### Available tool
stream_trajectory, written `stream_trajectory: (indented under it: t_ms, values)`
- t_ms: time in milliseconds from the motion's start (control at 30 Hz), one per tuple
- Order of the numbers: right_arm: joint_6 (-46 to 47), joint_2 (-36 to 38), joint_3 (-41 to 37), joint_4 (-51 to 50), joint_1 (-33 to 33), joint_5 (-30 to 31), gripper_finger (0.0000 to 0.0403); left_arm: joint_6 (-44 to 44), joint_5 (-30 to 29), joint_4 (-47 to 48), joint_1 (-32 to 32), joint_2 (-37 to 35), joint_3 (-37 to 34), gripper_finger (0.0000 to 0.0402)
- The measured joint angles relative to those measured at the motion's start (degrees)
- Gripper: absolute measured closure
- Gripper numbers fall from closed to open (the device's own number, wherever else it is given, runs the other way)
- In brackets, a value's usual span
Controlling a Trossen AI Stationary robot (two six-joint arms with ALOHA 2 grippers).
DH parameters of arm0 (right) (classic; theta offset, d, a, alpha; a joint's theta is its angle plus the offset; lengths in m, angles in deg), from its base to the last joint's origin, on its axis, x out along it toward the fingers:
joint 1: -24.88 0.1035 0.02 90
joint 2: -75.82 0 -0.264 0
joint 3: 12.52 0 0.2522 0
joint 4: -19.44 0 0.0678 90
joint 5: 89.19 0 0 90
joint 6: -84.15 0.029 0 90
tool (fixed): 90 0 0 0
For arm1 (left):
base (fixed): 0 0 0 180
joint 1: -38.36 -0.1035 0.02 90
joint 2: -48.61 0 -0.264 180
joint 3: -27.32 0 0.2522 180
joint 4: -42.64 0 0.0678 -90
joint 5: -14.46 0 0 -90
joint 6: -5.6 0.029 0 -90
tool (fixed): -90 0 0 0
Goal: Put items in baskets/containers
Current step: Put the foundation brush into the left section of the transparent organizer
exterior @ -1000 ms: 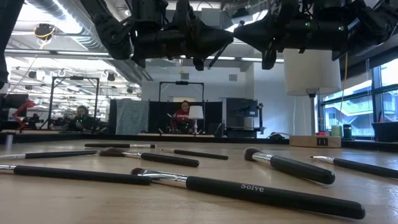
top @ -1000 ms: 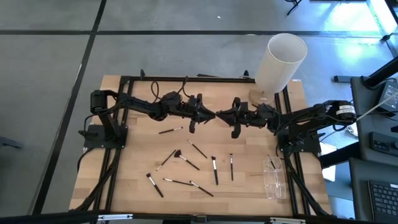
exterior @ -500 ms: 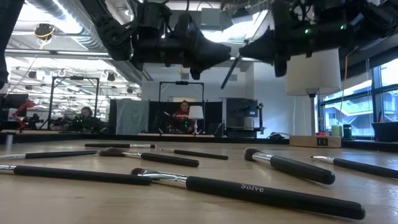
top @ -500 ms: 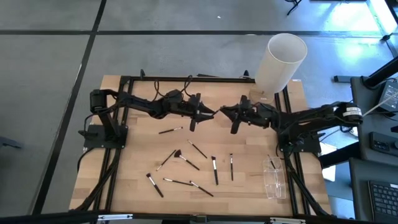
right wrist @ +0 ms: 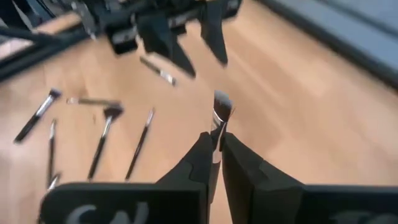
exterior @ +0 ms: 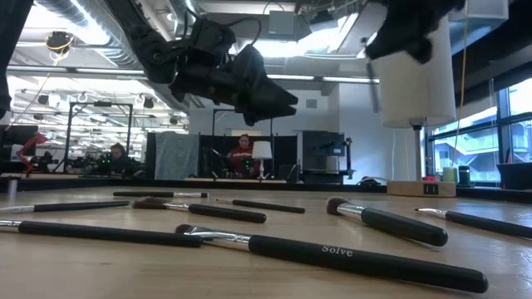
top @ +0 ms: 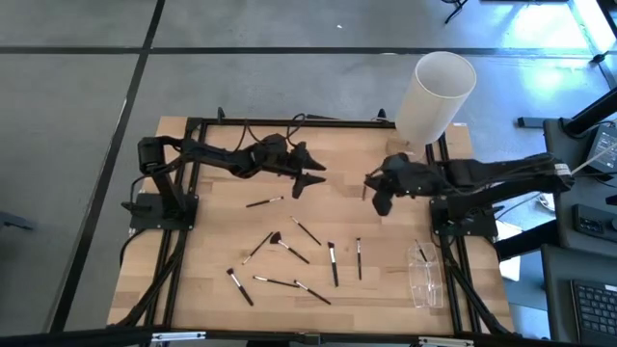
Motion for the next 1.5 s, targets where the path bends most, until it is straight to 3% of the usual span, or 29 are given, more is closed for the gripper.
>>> stream_trajectory:
  t_ms: [100,333,533,767,933,1133,1500]
  values:
    - [8.5,-0.1,4.1,-11.1,5.5,0.0,0.0375,0.0,-1.0,2.7,0.1,-1.4,0.0,0.0212]
    - [33.1,-0.1,8.5,-34.3,18.1,-0.3,0.0375,2.7,-11.2,11.8,0.5,-5.8,0.0,0.0212]
    - [50.2,-1.9,8.5,-44.3,26.6,-2.9,0.0375,4.1,-17.4,15.5,1.7,-8.9,0.0,0.0212]
    - [55.9,-7.1,8.2,-44.5,32.9,-4.3,0.0375,7.0,-18.7,15.6,2.9,-9.3,0.0,0.0212]
    - [57.7,-12.1,6.9,-44.5,35.2,-9.9,0.0375,7.5,-20.8,16.5,2.8,-9.3,0.0,0.0212]
    - [58.0,-16.4,5.8,-42.7,37.8,-10.1,0.0371,7.5,-20.8,16.9,2.9,-9.3,0.0,0.0212]
    - [59.5,-17.8,3.8,-40.2,39.6,-15.7,0.0305,7.5,-21.6,16.9,2.7,-9.3,0.0,0.0212]
